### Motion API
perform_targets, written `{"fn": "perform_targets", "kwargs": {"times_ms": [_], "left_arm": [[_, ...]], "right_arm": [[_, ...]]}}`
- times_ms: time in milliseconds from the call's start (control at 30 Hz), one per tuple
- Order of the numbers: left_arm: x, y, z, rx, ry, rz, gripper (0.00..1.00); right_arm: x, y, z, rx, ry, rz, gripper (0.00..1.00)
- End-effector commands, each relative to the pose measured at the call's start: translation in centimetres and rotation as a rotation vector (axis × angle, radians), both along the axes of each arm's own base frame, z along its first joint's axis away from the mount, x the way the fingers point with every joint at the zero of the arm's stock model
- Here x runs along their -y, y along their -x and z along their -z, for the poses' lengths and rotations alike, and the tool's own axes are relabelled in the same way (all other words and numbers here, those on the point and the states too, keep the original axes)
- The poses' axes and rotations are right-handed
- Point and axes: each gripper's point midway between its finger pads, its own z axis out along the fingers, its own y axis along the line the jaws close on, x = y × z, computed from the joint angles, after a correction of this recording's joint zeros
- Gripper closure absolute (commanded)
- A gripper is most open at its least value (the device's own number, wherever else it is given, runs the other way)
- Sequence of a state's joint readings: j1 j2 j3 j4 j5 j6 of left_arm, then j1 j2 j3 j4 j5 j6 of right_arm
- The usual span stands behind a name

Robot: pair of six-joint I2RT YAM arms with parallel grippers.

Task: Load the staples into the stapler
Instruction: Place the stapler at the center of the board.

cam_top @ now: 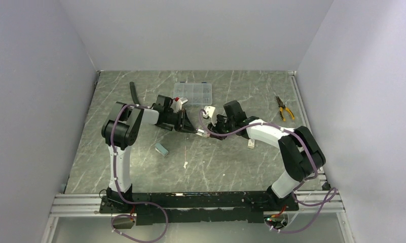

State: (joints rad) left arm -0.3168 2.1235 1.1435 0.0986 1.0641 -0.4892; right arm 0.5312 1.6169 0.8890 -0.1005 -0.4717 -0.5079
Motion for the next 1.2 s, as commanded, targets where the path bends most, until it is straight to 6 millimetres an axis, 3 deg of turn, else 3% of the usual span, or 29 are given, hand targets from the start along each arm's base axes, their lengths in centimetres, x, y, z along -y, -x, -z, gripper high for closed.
{"fn": "perform_targets", "kwargs": {"times_ms": [0, 233, 500, 733, 833, 1167], "left_arm": [[-2.6, -2.9, 3.0, 0.067, -0.141, -0.098, 0.78], [-3.0, -2.5, 2.9, 0.089, -0.163, -0.086, 0.61], [-3.2, -2.3, -1.2, 0.242, -0.151, -0.021, 0.45], [-3.7, -2.0, -4.8, 0.371, -0.156, 0.020, 0.36], [-4.1, -1.6, -6.2, 0.403, -0.173, 0.038, 0.33], [-5.5, -0.2, -9.1, 0.548, -0.220, 0.088, 0.25]], "right_arm": [[1.4, -1.5, -0.3, 0.012, 0.029, 0.103, 1.00], [1.2, -1.7, 0.0, -0.002, 0.058, 0.061, 1.00], [2.0, -1.0, 0.9, 0.040, 0.115, -0.030, 0.99], [2.3, -0.7, 1.0, 0.070, 0.124, -0.075, 0.85], [2.3, -0.9, 0.6, 0.069, 0.113, -0.083, 0.75], [2.1, -1.9, -1.7, 0.102, 0.075, -0.091, 0.58]]}}
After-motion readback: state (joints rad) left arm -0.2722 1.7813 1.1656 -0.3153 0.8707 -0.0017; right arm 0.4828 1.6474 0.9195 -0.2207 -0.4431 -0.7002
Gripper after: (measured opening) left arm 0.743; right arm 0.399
